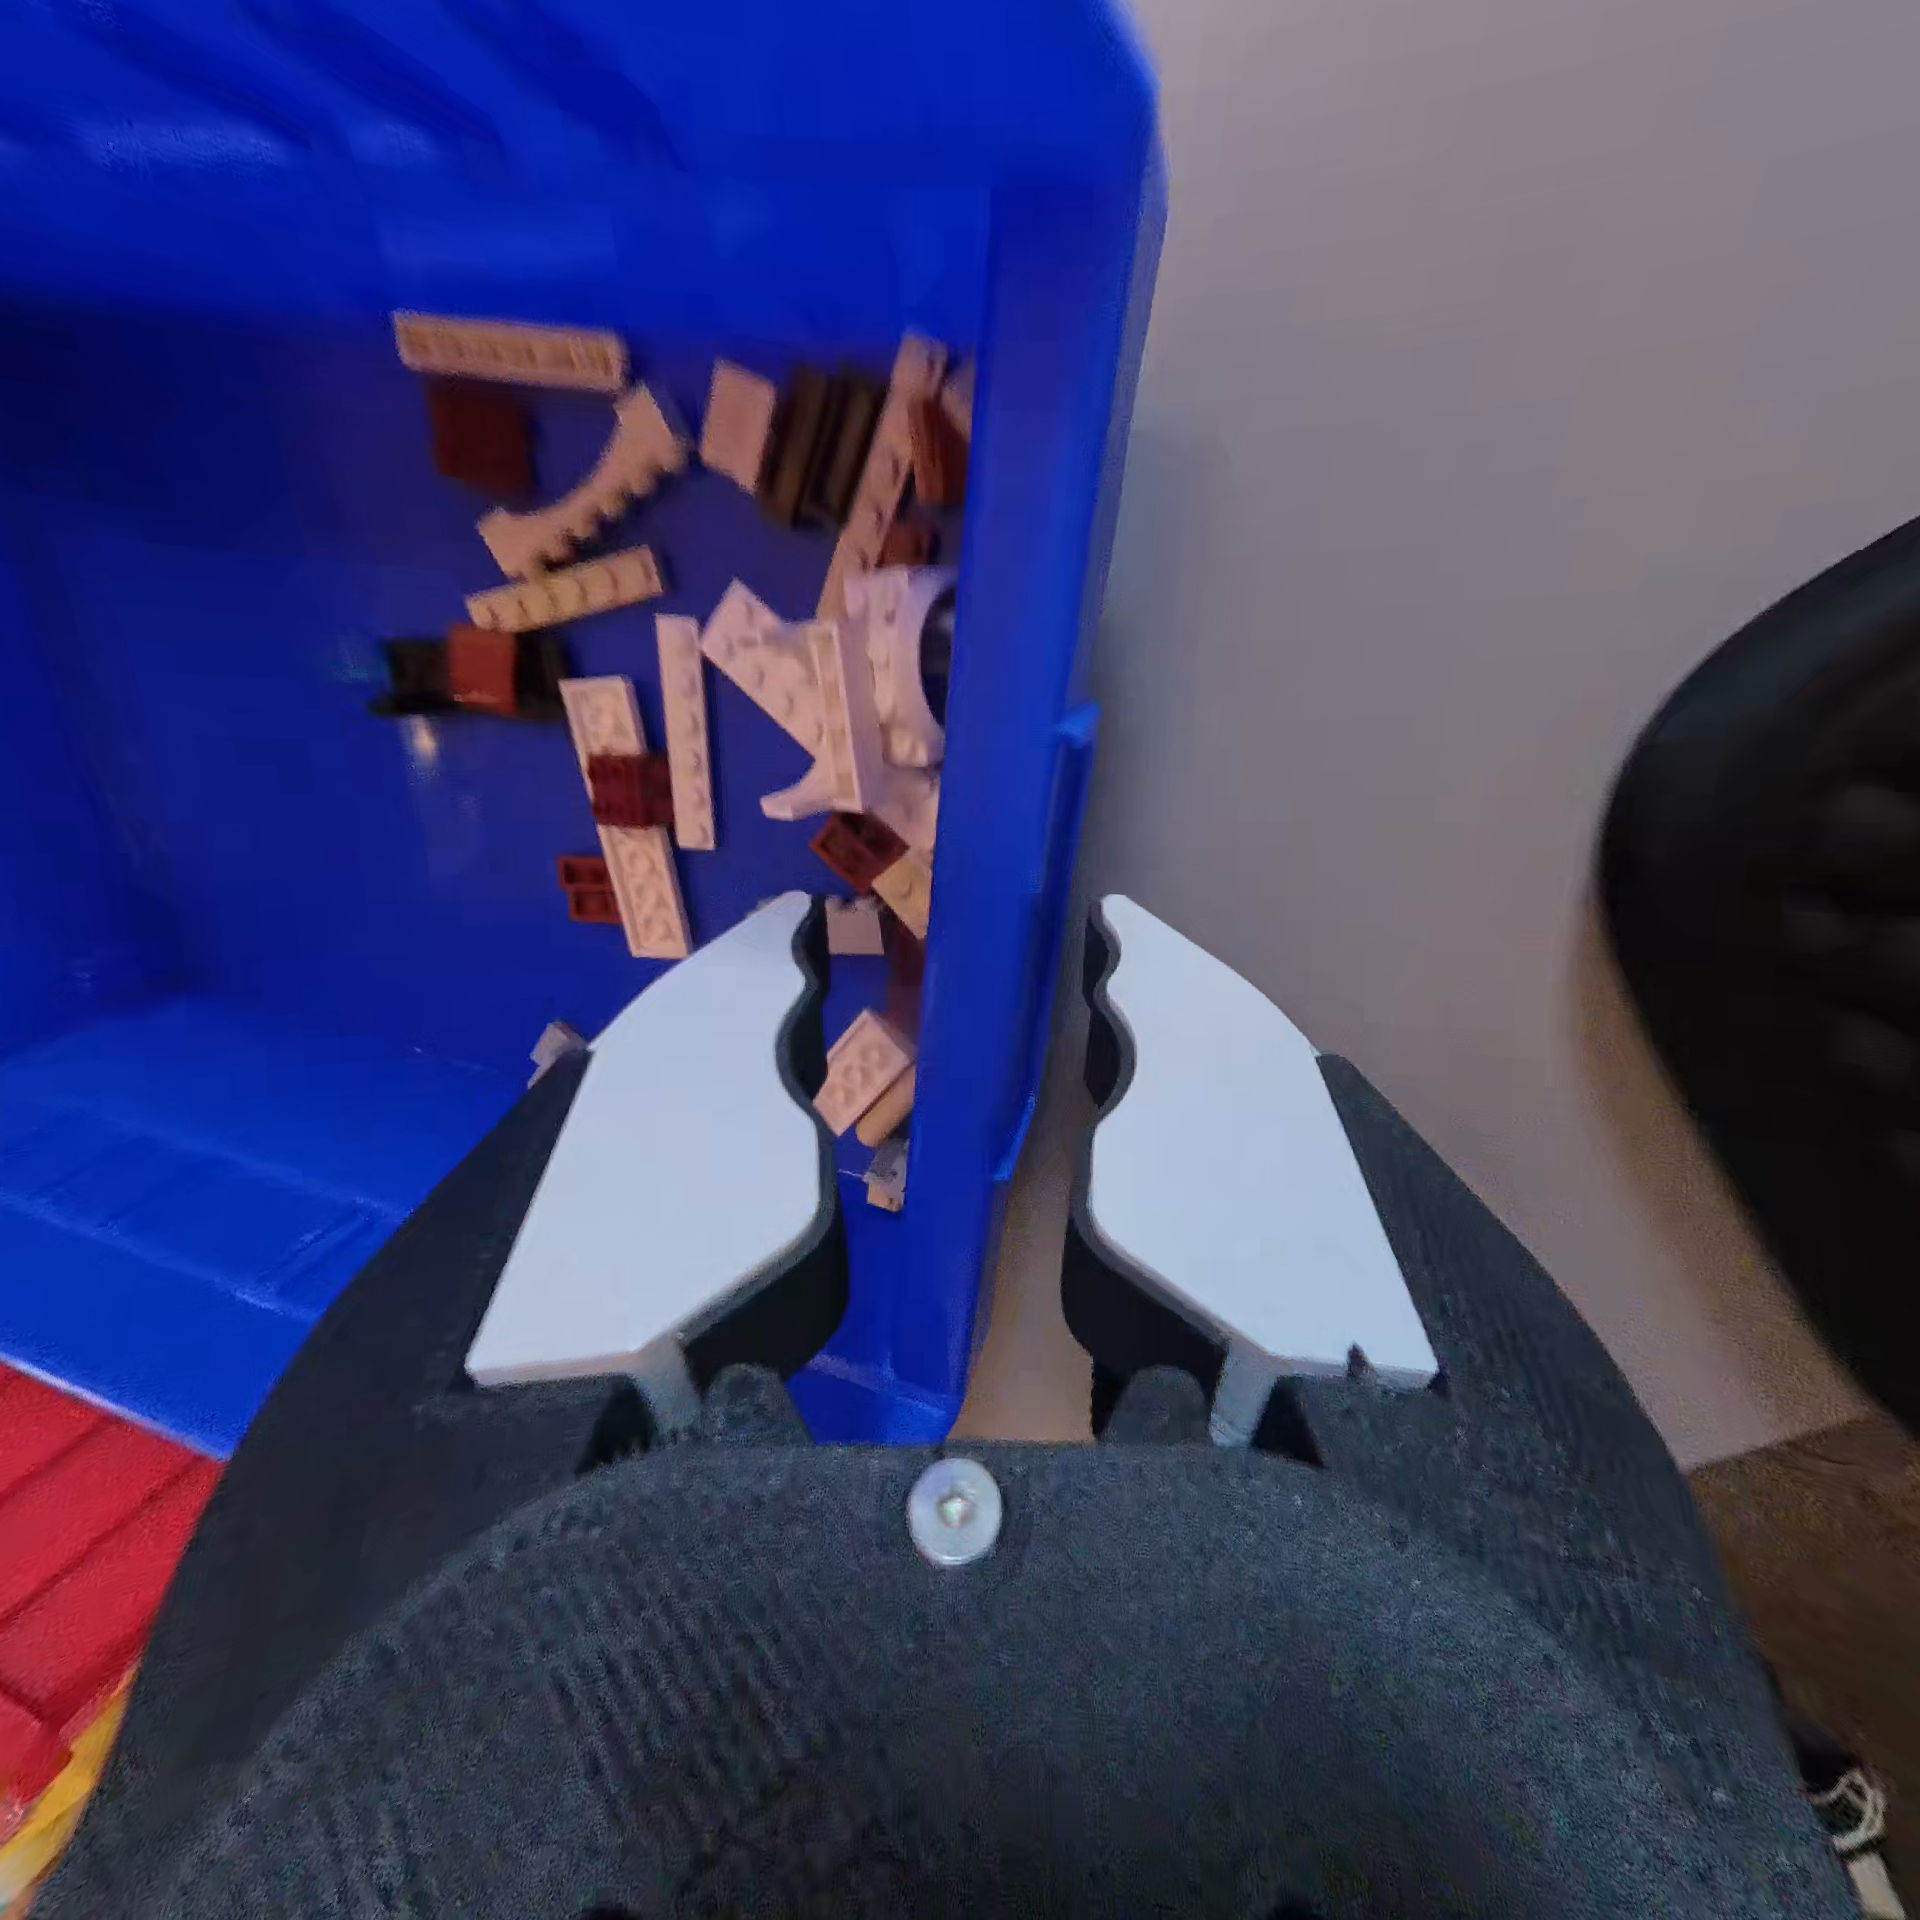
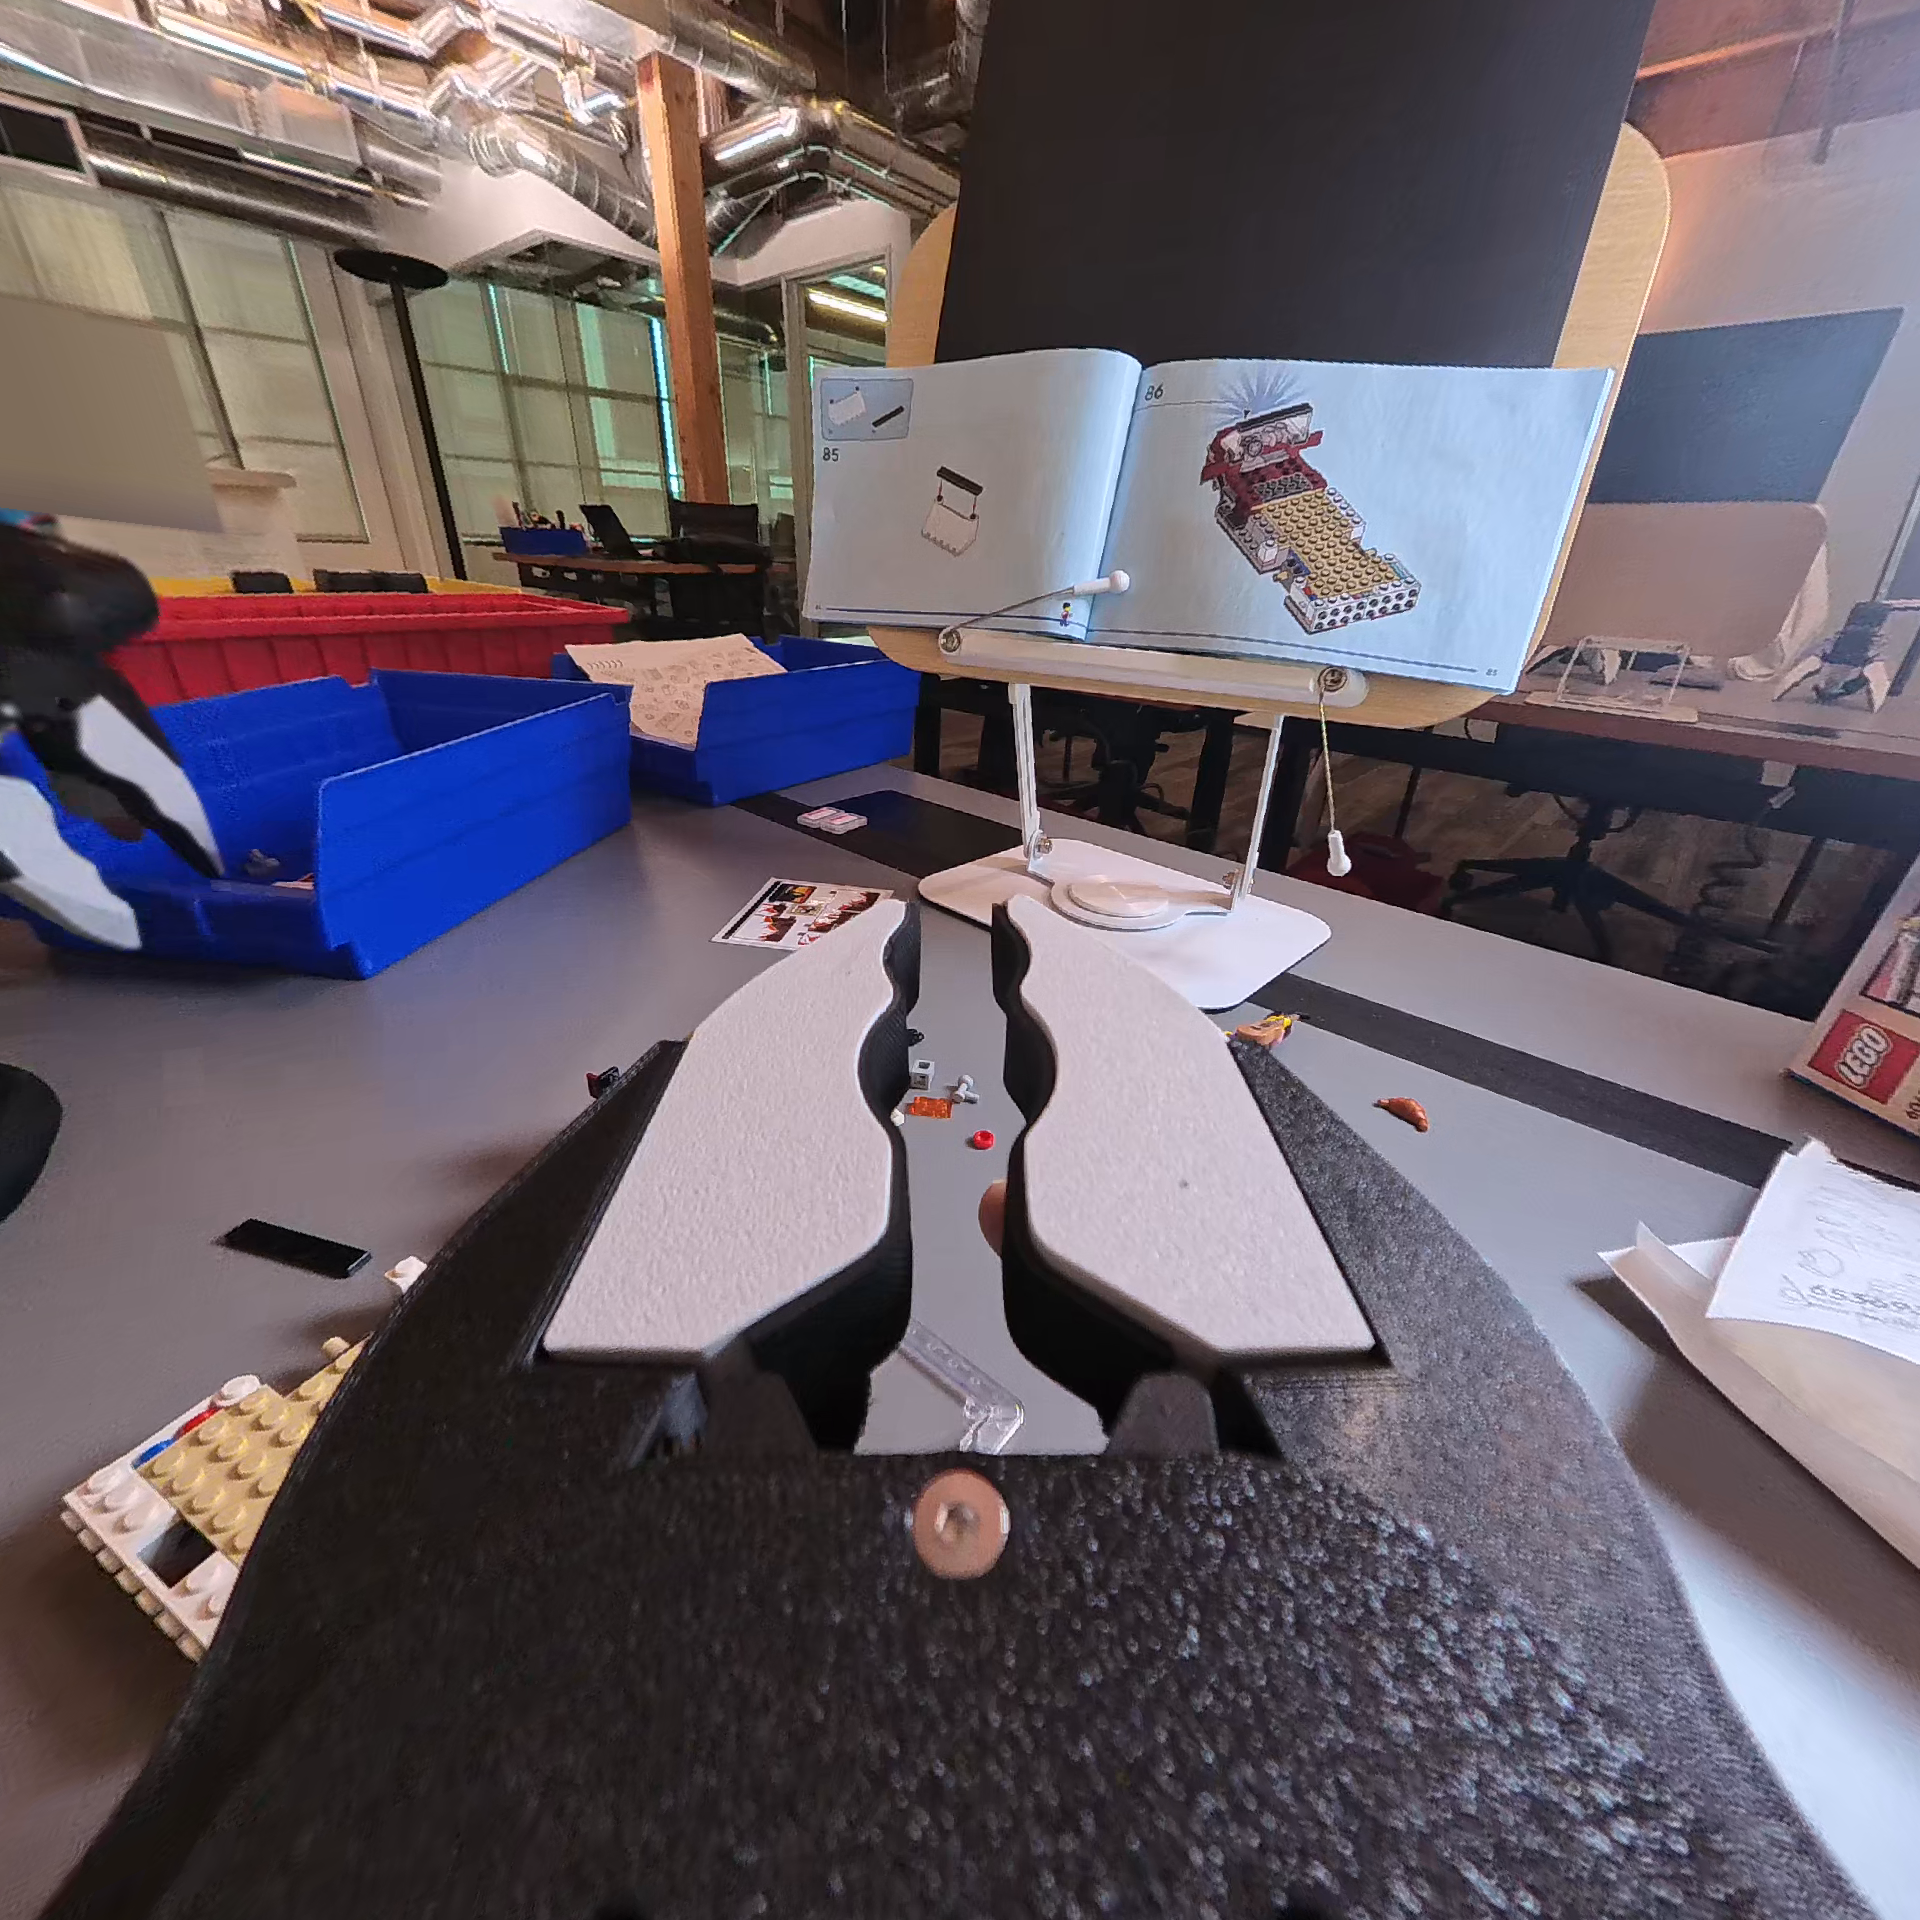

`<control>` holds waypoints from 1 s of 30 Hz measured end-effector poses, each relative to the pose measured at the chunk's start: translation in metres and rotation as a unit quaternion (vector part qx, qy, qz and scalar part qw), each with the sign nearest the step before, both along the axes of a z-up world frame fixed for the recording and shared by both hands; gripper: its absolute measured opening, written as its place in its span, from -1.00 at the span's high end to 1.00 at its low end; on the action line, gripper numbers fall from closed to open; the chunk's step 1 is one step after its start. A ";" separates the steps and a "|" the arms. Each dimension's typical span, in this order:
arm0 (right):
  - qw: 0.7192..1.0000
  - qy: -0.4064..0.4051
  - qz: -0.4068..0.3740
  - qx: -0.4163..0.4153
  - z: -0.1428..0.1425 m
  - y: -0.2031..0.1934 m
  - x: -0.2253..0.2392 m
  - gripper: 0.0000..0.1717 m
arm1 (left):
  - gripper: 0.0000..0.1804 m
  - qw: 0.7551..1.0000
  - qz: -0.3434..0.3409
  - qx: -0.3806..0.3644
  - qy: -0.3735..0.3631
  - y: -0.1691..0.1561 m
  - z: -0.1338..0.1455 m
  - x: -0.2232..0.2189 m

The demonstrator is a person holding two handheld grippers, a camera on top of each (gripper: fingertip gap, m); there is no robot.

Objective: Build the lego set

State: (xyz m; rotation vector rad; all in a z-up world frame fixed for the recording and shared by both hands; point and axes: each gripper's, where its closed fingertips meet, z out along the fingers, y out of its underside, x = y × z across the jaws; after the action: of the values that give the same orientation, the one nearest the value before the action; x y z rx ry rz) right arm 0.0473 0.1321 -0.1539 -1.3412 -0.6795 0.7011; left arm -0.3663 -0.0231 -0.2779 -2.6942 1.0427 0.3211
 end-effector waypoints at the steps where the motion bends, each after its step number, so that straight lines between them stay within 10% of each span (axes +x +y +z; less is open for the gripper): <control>1: 1.000 -0.001 0.000 -0.001 -0.001 0.000 0.000 0.85 | 0.52 1.000 -0.001 -0.009 0.015 -0.003 -0.011 -0.007; 7: 1.000 -0.005 -0.003 -0.005 -0.004 0.001 -0.001 0.85 | 0.69 0.999 -0.035 -0.016 -0.002 -0.011 -0.007 0.002; 21: 1.000 -0.005 0.002 -0.008 -0.005 0.000 -0.002 0.85 | 0.66 0.998 -0.031 0.041 -0.045 -0.001 0.121 -0.014; 30: 1.000 -0.006 0.000 -0.010 -0.006 0.001 -0.002 0.85 | 0.67 0.998 -0.037 0.040 -0.027 0.001 0.097 -0.011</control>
State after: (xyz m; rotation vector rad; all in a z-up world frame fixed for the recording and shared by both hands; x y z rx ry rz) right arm 0.0449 0.1333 -0.1604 -1.3648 -0.6831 0.7035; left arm -0.3768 -0.0221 -0.1808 -2.5732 1.0866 0.2690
